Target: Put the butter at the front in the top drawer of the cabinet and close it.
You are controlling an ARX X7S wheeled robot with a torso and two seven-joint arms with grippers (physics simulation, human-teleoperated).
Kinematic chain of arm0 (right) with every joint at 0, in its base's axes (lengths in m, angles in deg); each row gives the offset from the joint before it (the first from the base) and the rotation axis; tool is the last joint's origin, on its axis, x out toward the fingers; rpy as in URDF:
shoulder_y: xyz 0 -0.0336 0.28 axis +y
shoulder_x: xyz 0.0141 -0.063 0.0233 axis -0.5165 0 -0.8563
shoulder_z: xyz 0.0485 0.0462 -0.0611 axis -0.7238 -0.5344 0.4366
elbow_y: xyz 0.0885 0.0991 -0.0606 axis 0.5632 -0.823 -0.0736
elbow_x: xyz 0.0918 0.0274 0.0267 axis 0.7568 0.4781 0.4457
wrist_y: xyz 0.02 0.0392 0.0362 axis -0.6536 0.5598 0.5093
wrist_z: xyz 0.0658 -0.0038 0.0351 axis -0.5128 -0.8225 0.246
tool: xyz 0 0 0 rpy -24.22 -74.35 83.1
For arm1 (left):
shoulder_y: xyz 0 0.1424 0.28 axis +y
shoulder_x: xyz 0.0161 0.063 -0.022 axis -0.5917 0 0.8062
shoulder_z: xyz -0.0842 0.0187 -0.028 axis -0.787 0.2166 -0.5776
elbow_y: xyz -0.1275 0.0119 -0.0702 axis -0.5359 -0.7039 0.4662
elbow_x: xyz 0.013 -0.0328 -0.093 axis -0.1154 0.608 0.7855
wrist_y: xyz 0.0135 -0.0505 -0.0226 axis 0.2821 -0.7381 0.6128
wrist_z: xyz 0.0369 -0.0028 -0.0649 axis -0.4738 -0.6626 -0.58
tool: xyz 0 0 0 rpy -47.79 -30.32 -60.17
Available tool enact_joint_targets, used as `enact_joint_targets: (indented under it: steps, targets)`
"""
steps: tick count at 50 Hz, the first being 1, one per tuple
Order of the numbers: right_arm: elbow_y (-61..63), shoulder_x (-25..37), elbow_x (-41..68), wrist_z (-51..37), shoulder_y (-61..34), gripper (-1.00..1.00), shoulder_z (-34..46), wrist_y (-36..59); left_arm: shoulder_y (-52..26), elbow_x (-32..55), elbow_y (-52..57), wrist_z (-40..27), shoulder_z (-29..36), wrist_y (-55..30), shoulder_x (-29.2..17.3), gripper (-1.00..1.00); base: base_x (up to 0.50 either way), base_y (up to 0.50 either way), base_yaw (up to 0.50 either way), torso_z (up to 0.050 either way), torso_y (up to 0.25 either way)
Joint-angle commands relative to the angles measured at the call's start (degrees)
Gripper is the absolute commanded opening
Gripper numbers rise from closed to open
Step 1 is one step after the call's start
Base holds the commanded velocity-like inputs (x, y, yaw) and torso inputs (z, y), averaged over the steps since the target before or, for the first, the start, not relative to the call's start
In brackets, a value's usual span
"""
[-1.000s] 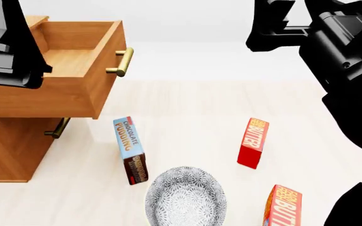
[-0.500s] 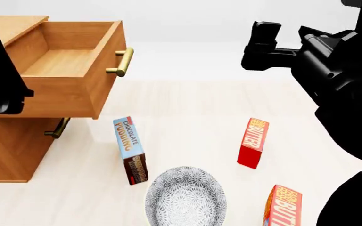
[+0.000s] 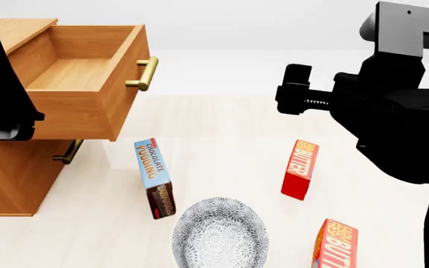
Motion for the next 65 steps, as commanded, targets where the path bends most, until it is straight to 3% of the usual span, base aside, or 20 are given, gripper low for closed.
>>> enact_joint_targets:
  steps: [1, 28, 65]
  targets:
    - [-6.11, 3.17, 2.86, -2.64, -0.64, 1.0, 8.97, -5.74, 1.06, -1.93, -0.14, 0.41, 1.22, 0.61, 0.66, 1.0, 0.0, 0.0, 0.0, 0.0, 0.0]
    - [-17.47, 0.36, -8.96, 5.79, 0.56, 1.0, 13.64, -9.7, 4.06, -4.45, -3.4, 2.18, 1.63, 4.11, 3.35, 1.0, 0.0, 0.0, 0.0, 0.0, 0.0]
    - [-29.96, -4.09, -17.94, 9.9, -0.16, 1.0, 18.07, -14.91, 10.65, -6.8, -1.81, 2.24, 0.23, 7.93, 5.55, 1.0, 0.0, 0.0, 0.0, 0.0, 0.0]
